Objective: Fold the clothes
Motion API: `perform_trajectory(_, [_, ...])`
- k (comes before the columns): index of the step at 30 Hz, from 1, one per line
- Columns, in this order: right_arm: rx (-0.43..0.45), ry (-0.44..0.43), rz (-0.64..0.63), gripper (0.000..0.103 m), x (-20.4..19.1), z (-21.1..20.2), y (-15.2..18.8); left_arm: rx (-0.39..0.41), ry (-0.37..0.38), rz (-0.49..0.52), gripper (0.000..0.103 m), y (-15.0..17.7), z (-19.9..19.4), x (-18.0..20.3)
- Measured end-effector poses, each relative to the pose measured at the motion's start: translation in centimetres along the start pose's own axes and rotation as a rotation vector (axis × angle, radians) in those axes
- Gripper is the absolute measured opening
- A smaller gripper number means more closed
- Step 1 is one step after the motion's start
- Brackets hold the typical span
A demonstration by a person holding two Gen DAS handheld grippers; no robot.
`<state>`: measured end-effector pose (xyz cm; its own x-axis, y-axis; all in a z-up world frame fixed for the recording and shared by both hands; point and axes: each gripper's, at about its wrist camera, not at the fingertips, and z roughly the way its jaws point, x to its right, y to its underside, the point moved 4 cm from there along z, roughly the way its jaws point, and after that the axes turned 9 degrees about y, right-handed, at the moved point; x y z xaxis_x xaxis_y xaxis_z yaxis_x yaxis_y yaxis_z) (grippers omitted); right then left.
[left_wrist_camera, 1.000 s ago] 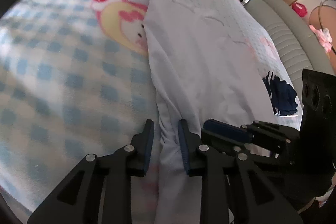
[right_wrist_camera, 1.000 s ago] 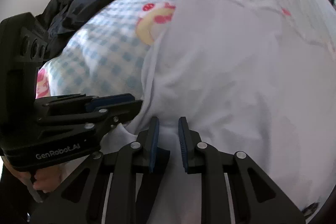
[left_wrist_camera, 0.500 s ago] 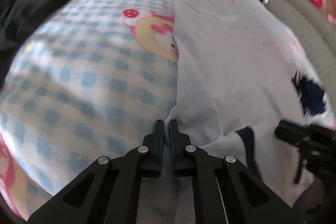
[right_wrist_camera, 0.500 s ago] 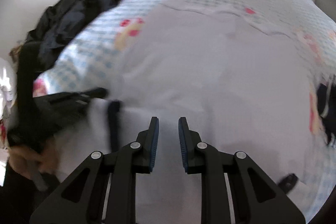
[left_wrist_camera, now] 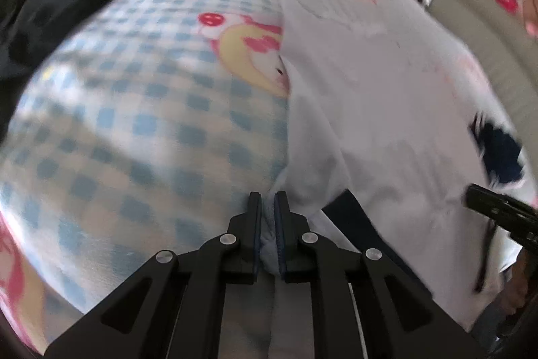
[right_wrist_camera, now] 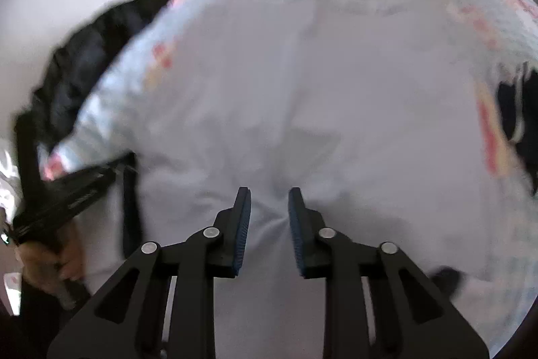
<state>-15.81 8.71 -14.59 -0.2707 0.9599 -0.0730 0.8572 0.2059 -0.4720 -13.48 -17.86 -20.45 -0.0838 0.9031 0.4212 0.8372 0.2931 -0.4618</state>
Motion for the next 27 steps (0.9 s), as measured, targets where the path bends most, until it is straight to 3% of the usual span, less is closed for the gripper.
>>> perform_trajectory(2, [0.068,0.012,-0.013,0.024,1.9,-2.3,-0.5,0.016,0.028,-0.011,0.011,-0.2,-0.9,0.0])
perform_trajectory(4, [0.078,0.111,-0.025,0.024,5.1,-3.0,-1.2,0.029,0.079,-0.012,0.011,-0.5,-1.6,0.6])
perform_trajectory(7, [0.022,0.230,0.049,0.024,11.6,-2.3,-2.9,0.036,0.118,-0.002,0.011,-1.6,-2.0,1.3])
perform_trajectory(10, [-0.042,0.265,0.114,0.024,16.0,-0.6,-4.7,-0.001,0.095,0.019,0.014,-4.2,-0.8,1.9])
perform_trajectory(12, [-0.084,0.270,0.113,0.024,17.6,1.0,-6.0,-0.024,0.089,0.029,0.019,-6.5,0.4,2.4])
perform_trajectory(16, [-0.121,0.210,0.144,0.024,18.5,4.4,-9.3,-0.033,0.075,0.051,0.041,-12.3,4.2,3.2])
perform_trajectory(18, [-0.153,0.211,0.167,0.024,19.0,6.4,-10.6,-0.040,0.072,0.050,0.043,-14.6,5.8,3.3])
perform_trajectory(21, [-0.205,0.215,0.178,0.024,19.4,8.5,-11.8,-0.042,0.065,-0.030,0.043,-17.8,8.5,1.9])
perform_trajectory(23, [-0.197,0.186,0.165,0.024,19.0,9.1,-12.8,-0.066,0.121,-0.075,0.044,-18.9,10.5,1.7])
perform_trajectory(25, [-0.187,0.144,0.157,0.024,18.4,9.3,-13.4,-0.093,0.183,-0.118,0.039,-19.9,12.5,1.5])
perform_trajectory(26, [-0.182,0.123,0.153,0.024,18.1,9.4,-13.7,-0.120,0.148,-0.104,0.030,-19.7,13.6,1.6])
perform_trajectory(27, [-0.177,0.101,0.150,0.024,17.8,9.6,-14.0,-0.122,0.107,-0.077,0.011,-19.5,13.8,1.6])
